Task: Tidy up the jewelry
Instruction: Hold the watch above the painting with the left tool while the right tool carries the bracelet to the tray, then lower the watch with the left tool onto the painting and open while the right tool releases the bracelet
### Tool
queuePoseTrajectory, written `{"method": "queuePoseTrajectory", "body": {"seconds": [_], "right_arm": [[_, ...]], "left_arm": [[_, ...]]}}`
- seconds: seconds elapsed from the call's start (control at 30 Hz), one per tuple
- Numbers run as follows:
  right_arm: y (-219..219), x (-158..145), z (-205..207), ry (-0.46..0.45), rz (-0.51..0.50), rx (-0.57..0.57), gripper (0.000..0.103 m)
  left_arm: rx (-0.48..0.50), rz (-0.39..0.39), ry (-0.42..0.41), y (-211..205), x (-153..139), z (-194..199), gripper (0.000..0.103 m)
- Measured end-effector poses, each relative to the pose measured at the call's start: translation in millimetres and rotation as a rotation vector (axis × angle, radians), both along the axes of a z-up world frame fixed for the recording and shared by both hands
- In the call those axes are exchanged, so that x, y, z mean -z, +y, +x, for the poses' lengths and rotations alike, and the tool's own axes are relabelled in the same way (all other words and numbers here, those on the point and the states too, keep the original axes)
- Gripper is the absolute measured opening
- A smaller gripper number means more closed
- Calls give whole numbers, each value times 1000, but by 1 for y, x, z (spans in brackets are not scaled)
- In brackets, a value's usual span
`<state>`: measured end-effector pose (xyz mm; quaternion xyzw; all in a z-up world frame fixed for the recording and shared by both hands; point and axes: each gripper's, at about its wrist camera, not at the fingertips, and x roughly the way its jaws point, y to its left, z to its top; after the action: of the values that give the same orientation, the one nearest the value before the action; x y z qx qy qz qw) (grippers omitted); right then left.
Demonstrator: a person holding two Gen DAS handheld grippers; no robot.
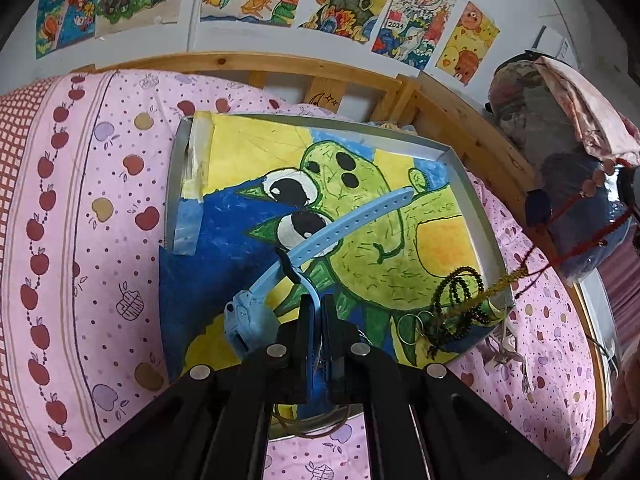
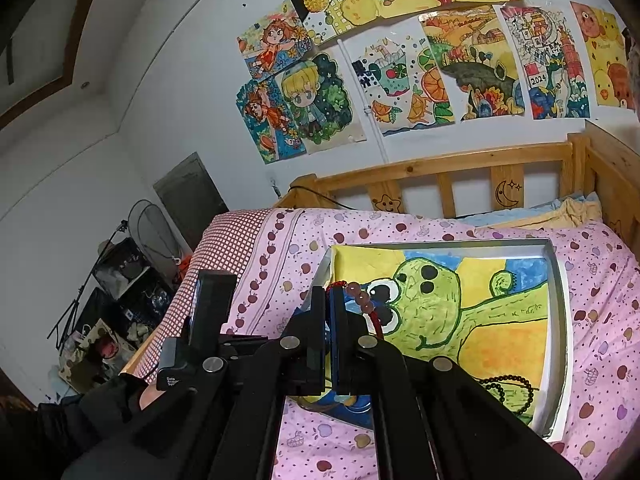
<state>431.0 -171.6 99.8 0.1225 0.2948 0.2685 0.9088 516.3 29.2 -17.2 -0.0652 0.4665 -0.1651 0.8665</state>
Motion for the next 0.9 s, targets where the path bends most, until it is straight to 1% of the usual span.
{"method": "queuePoseTrajectory", "body": {"seconds": [0.23,0.6,0.7,0.83,0.9], "right_arm": [[1,4,4,2,0,3,2],[2,19,16,23,1,14,2],[2,18,15,26,9,10,2],[2,10,4,-7,2,-13,2],[3,6,1,-19,-1,-21,2]], "left_arm": [[-18,4,19,4,8,8,4],[-21,4,19,4,9,15,4],[-25,2,22,4,10,18,4],[-31,22,39,3,14,21,7],[-32,17,43,2,15,22,7]]}}
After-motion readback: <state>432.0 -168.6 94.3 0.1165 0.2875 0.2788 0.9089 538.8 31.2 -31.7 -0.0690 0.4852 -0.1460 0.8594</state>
